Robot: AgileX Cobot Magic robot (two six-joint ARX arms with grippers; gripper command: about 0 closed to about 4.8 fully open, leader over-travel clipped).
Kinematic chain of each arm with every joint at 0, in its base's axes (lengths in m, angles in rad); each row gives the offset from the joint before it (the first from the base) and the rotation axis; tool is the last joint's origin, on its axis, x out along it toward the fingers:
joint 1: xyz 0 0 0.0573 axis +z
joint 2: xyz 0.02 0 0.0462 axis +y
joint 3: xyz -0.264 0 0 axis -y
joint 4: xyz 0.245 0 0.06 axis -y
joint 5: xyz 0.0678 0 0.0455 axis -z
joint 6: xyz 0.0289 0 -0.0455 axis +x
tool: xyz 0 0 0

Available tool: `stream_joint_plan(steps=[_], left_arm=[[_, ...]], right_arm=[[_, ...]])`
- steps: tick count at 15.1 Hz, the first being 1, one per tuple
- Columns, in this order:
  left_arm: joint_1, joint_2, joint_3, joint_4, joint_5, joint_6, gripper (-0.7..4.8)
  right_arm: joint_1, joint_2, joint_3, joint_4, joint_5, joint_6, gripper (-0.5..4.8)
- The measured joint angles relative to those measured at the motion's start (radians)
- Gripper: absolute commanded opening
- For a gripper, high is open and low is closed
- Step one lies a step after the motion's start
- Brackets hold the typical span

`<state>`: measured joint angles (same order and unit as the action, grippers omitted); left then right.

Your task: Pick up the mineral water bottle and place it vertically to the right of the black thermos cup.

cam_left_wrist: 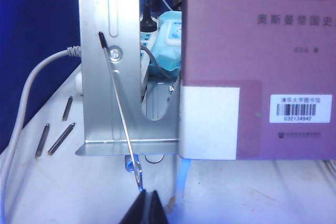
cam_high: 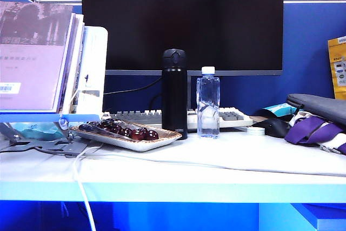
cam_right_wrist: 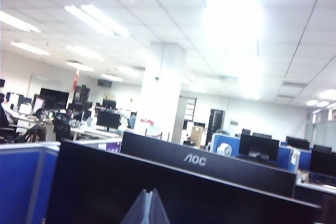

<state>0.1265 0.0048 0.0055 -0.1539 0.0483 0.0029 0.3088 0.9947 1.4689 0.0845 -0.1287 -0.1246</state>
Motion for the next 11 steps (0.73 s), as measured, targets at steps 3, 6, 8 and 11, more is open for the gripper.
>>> stream_joint_plan(steps=[3,6,8,11], left_arm=[[0.0,0.0,0.0,0.0,0.0,0.0,-0.05],[0.0,0.0,0.0,0.0,0.0,0.0,-0.05],[0.0,0.0,0.0,0.0,0.0,0.0,-0.05],[0.0,0.0,0.0,0.0,0.0,0.0,-0.05]], right_arm=[[0.0,-0.179,0.001,-0.184,0.055,-0.003,-0.05],[0.0,-0.335,0.002,-0.486,0.105,-0.004,-0.05],[-0.009,-0.427,-0.067,-0.596,0.108,-0.004,-0.05],[-0.095,-0.605,-0.441,-0.426,0.106,-0.004,-0.05]])
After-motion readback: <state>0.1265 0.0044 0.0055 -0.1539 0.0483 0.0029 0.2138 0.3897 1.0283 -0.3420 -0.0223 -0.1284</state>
